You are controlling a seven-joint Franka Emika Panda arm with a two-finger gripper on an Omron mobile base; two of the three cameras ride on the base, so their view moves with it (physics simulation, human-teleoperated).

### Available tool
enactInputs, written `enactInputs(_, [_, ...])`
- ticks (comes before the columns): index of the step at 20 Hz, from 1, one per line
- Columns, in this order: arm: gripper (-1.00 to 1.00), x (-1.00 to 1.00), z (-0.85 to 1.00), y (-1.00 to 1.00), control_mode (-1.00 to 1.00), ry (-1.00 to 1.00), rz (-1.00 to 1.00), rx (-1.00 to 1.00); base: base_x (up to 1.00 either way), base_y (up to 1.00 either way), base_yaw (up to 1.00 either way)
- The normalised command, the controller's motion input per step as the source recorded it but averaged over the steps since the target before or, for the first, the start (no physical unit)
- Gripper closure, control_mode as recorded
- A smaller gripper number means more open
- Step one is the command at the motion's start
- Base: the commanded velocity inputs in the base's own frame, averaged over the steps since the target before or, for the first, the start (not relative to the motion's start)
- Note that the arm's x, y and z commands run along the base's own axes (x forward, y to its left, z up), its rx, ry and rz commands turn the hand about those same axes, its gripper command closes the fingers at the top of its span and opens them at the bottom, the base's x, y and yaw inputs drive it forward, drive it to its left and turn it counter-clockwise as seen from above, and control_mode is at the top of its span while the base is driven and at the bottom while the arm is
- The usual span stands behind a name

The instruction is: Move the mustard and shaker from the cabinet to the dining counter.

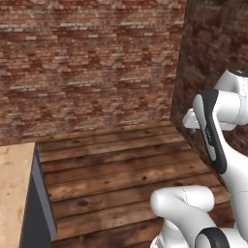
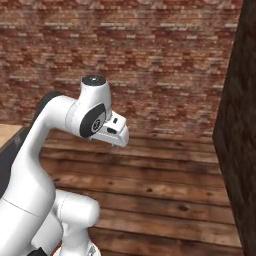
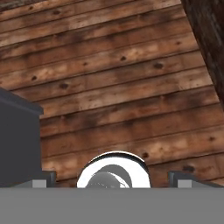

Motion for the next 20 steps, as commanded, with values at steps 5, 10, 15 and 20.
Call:
enactInputs(5, [-1.0, 0.0, 0.0, 0.0, 1.0, 0.0, 0.0, 0.0, 0.82, 0.0, 0.0])
enactInputs(10, [-1.0, 0.0, 0.0, 0.0, 1.0, 0.0, 0.0, 0.0, 0.86, 0.0, 0.0])
enactInputs(15, [-1.0, 0.0, 0.0, 0.0, 1.0, 0.0, 0.0, 0.0, 0.82, -0.05, 0.07])
enactInputs(20, [-1.0, 0.0, 0.0, 0.0, 1.0, 0.0, 0.0, 0.0, 0.81, -0.02, 0.13])
